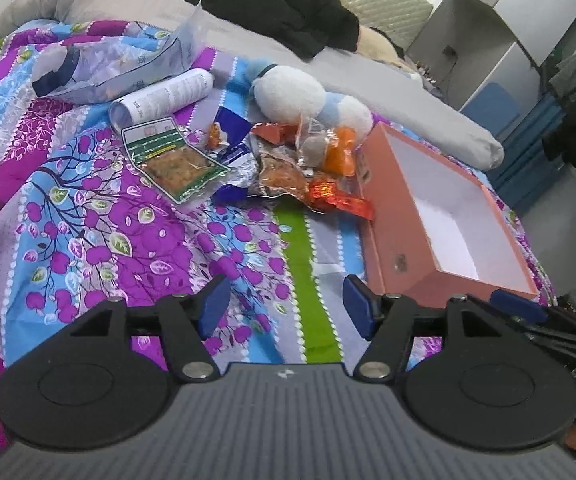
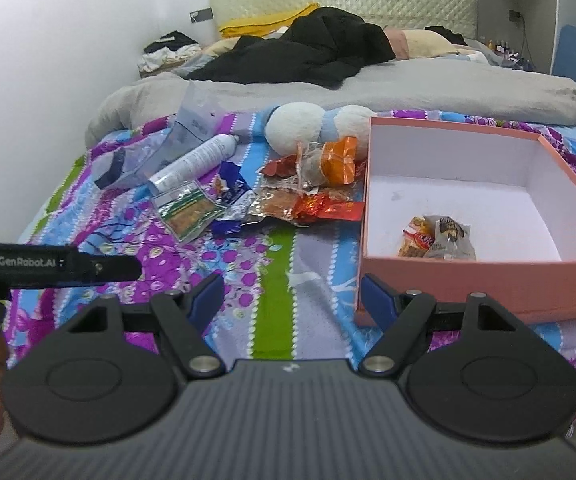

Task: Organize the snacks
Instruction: 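Move both grippers back to the snack pile toward the red foil candies, then grasp the red foil candy with right gripper while left closes on the green-labelled pack, then lift the red foil candies with right gripper while left grasps the green-labelled pack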

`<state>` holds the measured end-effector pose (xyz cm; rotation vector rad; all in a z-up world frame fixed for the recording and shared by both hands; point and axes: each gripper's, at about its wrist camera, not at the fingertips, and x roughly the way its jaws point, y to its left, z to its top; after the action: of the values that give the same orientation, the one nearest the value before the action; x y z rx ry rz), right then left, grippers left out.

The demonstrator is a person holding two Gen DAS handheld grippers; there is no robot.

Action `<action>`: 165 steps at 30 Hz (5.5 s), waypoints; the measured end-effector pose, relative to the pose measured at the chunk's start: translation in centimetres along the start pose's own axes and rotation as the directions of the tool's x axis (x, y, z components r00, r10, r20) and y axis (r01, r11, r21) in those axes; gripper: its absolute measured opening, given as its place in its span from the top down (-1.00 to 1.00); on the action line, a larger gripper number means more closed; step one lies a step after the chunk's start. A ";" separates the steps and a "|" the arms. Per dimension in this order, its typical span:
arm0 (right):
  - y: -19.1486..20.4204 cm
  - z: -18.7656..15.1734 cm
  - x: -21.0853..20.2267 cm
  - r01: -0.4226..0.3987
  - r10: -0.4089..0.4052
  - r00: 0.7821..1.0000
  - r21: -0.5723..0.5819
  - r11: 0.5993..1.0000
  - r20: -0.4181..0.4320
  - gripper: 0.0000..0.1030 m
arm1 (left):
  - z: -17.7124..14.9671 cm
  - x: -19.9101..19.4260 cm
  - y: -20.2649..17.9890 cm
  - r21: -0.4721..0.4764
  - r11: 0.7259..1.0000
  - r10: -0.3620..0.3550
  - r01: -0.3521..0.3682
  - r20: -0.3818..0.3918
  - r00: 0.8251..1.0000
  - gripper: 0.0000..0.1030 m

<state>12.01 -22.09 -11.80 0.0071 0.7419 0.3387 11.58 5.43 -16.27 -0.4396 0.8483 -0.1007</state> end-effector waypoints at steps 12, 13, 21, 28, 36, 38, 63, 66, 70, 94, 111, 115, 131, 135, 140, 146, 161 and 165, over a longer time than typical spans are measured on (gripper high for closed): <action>-0.4 4.3 5.6 0.048 -0.049 0.999 -0.163 0.985 0.001 -0.43 | 4.1 6.8 3.0 -0.053 0.998 0.041 -0.043 -0.026 0.999 -0.31; -0.4 4.7 6.3 0.052 -0.053 0.999 -0.183 0.982 -0.005 -0.43 | 4.4 7.4 3.2 -0.054 0.998 0.043 -0.044 -0.028 0.999 -0.31; 0.7 6.8 12.2 0.076 -0.097 0.994 -0.343 0.936 -0.045 -0.39 | 6.5 12.8 5.7 -0.063 0.995 0.075 -0.079 -0.062 0.995 -0.31; 2.2 6.9 17.4 0.043 -0.073 0.992 -0.267 0.963 -0.104 -0.18 | 7.7 16.0 8.0 -0.040 0.990 0.134 -0.137 -0.081 0.988 -0.31; 1.9 6.6 22.8 0.109 -0.130 0.984 -0.166 0.980 -0.124 -0.17 | 7.5 18.9 9.5 0.001 0.985 0.173 -0.174 -0.131 0.976 -0.31; 1.8 6.5 23.5 0.124 -0.144 0.984 -0.174 0.977 -0.108 -0.18 | 7.4 19.2 9.2 0.022 0.982 0.188 -0.187 -0.121 0.975 -0.31; 2.0 4.3 22.5 0.111 -0.139 0.980 -0.187 0.976 -0.142 0.28 | 6.0 15.8 9.3 0.036 0.983 0.179 -0.178 -0.052 0.982 0.94; 2.3 3.5 21.5 0.094 -0.123 0.981 -0.194 0.977 -0.148 0.29 | 5.6 15.0 8.8 0.037 0.985 0.171 -0.169 -0.048 0.984 0.95; 2.7 2.5 20.5 0.073 -0.105 0.981 -0.190 0.979 -0.162 0.30 | 5.2 14.5 8.6 0.037 0.984 0.174 -0.173 -0.050 0.983 0.94; 2.6 -0.3 18.5 0.005 -0.038 0.976 -0.152 0.988 -0.214 0.32 | 5.8 22.1 2.2 0.675 0.646 0.412 -0.356 0.084 0.907 -0.26; 2.6 -0.9 18.4 -0.016 -0.015 0.976 -0.140 0.990 -0.217 0.64 | 5.8 21.7 2.4 0.676 0.627 0.432 -0.387 0.112 0.895 0.70; 2.8 -1.0 17.7 -0.022 -0.011 0.976 -0.148 0.989 -0.216 0.69 | 4.5 19.4 1.8 0.666 0.649 0.405 -0.368 0.108 0.908 0.73; 4.1 -4.7 10.8 -0.066 0.037 0.974 -0.126 0.990 -0.224 0.92 | -5.6 7.8 -1.3 0.667 0.705 0.279 -0.240 0.051 0.959 0.75; 4.6 -5.9 9.4 -0.080 0.052 0.970 -0.112 0.990 -0.237 0.92 | -7.4 6.1 -1.0 0.656 0.723 0.260 -0.215 0.030 0.965 0.75; 4.9 -6.9 8.3 -0.098 0.069 0.966 -0.103 0.990 -0.249 0.90 | -8.1 4.8 -0.2 0.612 0.761 0.261 -0.216 0.016 0.965 0.58; 4.7 -6.6 7.9 -0.146 0.126 0.961 -0.063 0.987 -0.247 0.85 | -6.6 3.1 2.1 0.372 0.922 0.143 -0.106 -0.073 0.987 -0.72; 3.4 -6.0 9.0 -0.125 0.098 0.958 -0.083 0.989 -0.269 -0.43 | -4.6 6.9 7.4 -0.049 0.994 0.090 -0.101 -0.190 0.978 -0.76; 3.0 -5.9 8.4 -0.151 0.130 0.965 -0.077 0.985 -0.228 -0.42 | -4.4 7.9 7.6 -0.073 0.991 0.097 -0.114 -0.206 0.974 -0.76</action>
<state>12.92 -17.38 -21.32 -0.0687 0.9497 0.5162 12.88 8.84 -27.48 -0.4682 1.0771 -0.0111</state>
